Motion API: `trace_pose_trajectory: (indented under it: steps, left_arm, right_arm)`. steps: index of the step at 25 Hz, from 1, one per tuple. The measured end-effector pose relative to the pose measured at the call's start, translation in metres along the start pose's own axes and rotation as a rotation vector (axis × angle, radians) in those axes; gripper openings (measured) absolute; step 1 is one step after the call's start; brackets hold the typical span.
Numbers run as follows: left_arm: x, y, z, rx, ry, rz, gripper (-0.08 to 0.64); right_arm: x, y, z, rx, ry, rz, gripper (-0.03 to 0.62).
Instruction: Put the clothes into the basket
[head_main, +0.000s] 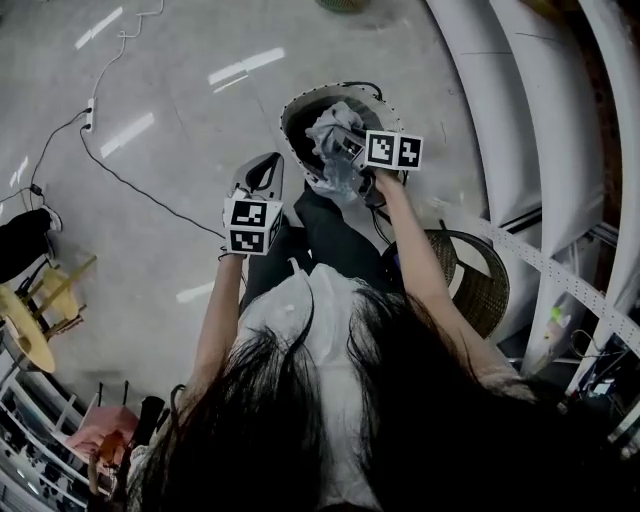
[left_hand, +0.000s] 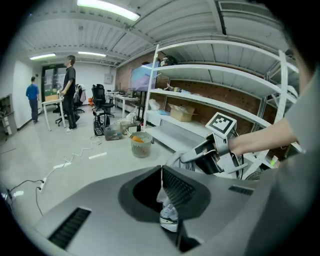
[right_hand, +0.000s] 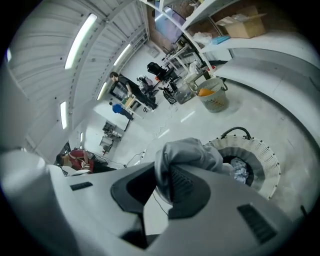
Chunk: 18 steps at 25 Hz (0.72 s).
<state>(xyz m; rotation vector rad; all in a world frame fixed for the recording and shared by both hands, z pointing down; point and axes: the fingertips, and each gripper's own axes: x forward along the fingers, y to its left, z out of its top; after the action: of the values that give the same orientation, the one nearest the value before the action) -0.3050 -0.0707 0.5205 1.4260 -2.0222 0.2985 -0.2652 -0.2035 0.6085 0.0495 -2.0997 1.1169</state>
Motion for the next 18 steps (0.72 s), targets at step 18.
trace_pose_trajectory:
  steps: [18]
  left_arm:
    - [0.134, 0.032, -0.042, -0.095, 0.112, 0.031, 0.020]
  right_arm:
    - [0.118, -0.181, -0.048, -0.056, 0.203, -0.256, 0.066]
